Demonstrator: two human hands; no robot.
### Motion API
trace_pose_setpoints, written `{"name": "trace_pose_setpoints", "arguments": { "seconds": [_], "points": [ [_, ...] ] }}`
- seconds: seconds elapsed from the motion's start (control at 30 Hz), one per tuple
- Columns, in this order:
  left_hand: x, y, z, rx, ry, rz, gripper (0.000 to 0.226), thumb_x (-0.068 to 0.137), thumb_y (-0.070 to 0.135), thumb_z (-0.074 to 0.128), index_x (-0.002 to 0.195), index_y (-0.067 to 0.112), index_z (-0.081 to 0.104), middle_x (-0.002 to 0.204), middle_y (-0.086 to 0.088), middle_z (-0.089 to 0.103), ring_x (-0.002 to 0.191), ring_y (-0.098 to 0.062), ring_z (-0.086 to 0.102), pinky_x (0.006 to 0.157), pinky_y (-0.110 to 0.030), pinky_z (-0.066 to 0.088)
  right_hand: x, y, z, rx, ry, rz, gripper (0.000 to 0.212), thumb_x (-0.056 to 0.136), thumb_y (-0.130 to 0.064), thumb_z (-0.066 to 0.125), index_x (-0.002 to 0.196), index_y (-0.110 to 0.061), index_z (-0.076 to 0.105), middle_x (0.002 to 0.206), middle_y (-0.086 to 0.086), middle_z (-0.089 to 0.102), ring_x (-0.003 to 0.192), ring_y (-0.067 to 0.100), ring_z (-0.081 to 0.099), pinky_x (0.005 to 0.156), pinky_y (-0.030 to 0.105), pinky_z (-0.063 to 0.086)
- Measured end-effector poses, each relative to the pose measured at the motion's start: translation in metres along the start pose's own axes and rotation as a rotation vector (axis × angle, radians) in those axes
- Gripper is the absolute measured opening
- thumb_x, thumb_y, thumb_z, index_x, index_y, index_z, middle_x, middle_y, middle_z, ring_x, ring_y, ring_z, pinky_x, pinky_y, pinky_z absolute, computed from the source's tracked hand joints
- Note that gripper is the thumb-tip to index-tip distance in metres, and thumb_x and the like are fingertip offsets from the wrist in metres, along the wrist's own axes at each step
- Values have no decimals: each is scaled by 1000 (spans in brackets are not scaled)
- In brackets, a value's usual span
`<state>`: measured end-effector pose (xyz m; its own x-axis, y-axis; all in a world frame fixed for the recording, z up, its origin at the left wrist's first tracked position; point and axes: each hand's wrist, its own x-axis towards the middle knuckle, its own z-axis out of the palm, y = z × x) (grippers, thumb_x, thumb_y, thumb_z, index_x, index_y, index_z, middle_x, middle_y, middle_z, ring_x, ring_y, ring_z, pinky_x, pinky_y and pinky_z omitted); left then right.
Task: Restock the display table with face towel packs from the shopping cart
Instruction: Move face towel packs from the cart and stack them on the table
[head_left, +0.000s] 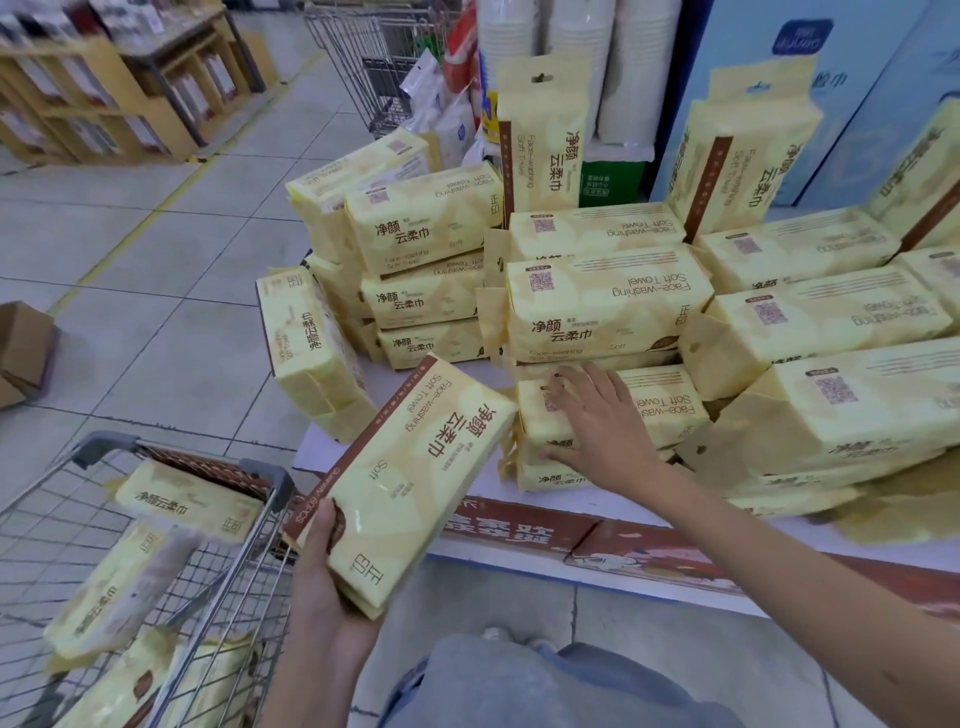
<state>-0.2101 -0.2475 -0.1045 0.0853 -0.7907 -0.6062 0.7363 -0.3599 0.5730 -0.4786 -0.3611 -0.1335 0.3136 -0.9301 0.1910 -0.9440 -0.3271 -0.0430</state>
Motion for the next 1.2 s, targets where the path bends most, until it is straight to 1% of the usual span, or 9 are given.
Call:
{"name": "trace_pose_setpoints", "arguments": {
  "seconds": [0.13,0.27,0.47,0.6,0.7,0.77,0.83,0.93,1.2],
  "points": [
    [1,2,17,-45,-76,-41,93,25,49,93,111,23,71,119,-8,68,94,-29,70,73,-44,58,-19,-28,-26,486,10,237,80,80,-65,41,141,-13,40,137,5,49,133,24,35,107,34,27],
    [-1,5,44,10,-187,-71,105,30,48,93,127,21,60,123,-7,66,103,-27,67,71,-39,58,-20,-69,-66,1448,-200,496,71,76,-60,61,134,-47,23,122,-7,57,108,5,55,82,16,47],
    [-2,-1,69,257,-444,-109,93,42,39,93,125,14,58,122,-10,65,104,-28,66,82,-39,56,-7,-79,-78,1924,36,710,80,65,-21,74,136,-28,37,109,-4,70,96,17,68,73,34,57],
    [14,24,70,465,-508,-100,112,35,51,93,133,21,49,125,-10,60,102,-29,59,96,-41,40,0,-39,-109,1785,42,653,95,59,-15,81,141,-28,35,113,2,68,94,20,69,69,38,58],
    [27,52,93,536,-471,51,121,29,62,88,137,33,43,135,0,57,120,-24,56,98,-37,41,3,-3,-143,1481,-41,477,98,61,-10,80,140,-42,32,111,-9,63,86,3,68,64,23,56],
    [32,68,117,594,-484,112,126,29,69,84,141,31,41,134,2,57,120,-22,56,94,-37,44,15,18,-162,1146,-124,329,98,64,-17,83,139,-48,29,128,-13,50,106,1,58,81,22,52],
    [34,72,141,697,-506,133,121,33,76,79,139,30,44,129,1,60,115,-22,59,90,-38,48,30,33,-171,828,-220,182,101,63,-26,85,142,-46,26,138,-20,34,125,2,36,102,22,33],
    [33,59,170,826,-479,110,85,52,72,66,124,28,52,124,-7,62,107,-24,62,90,-40,49,51,46,-170,502,-315,5,103,64,-33,84,144,-46,20,149,-15,30,130,5,31,106,23,24],
    [40,23,172,842,-375,33,83,59,56,65,132,24,42,125,-9,59,105,-27,62,90,-40,50,50,68,-158,240,-375,-103,103,69,-34,79,145,-46,11,138,-5,40,122,13,37,90,21,26]
  ]
}}
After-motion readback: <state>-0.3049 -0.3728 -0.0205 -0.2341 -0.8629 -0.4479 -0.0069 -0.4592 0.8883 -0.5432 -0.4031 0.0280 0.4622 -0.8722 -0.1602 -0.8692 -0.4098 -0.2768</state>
